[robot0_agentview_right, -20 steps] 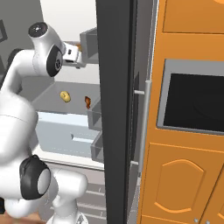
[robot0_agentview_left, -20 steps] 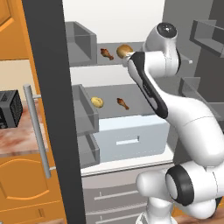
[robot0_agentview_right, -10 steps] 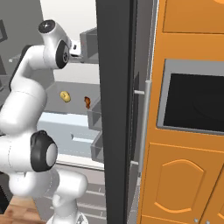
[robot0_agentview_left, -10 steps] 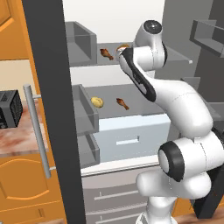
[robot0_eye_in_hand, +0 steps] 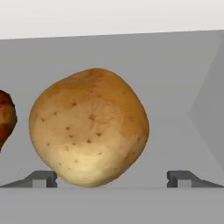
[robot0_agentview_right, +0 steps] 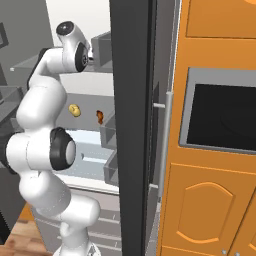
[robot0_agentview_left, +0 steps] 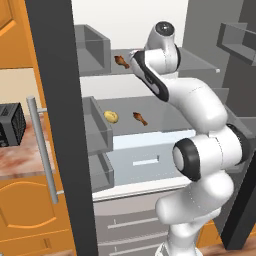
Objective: Place one potato and one chicken drumstick in each tupperware on the nearby counter, to pack two identical lunches.
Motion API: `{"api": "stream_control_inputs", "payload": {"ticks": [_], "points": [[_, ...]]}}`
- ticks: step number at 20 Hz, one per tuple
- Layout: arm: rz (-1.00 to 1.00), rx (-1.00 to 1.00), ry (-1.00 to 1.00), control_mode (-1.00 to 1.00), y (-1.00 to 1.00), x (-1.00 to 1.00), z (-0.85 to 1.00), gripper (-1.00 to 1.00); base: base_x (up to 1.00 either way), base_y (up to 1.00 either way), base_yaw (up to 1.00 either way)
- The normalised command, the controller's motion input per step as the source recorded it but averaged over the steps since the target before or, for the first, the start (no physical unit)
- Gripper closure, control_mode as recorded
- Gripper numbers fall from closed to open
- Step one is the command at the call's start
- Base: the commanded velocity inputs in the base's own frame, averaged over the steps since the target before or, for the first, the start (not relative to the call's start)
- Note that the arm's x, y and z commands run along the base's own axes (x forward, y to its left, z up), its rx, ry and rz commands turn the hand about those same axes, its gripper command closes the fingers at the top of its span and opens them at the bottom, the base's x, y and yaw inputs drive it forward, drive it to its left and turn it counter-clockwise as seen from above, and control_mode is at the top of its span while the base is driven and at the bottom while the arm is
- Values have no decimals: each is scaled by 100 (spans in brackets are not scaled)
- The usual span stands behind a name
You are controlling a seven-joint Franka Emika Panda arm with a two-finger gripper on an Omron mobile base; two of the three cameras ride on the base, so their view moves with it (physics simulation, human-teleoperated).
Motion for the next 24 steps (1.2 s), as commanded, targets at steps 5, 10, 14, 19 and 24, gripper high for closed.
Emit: {"api": "stream_control_inputs", "payload": {"ticks": [5,10,14,19,24], "points": [[0,0,0,-100,16,54,0,-100,0,0,0],[0,0,0,-100,10,48,0,-100,0,0,0],[0,0,0,-100,0,12,-13,-100,0,0,0],[0,0,0,-100,0,19,-19,100,0,0,0],[0,0,-18,-100,0,-51,-9,100,0,0,0]]}}
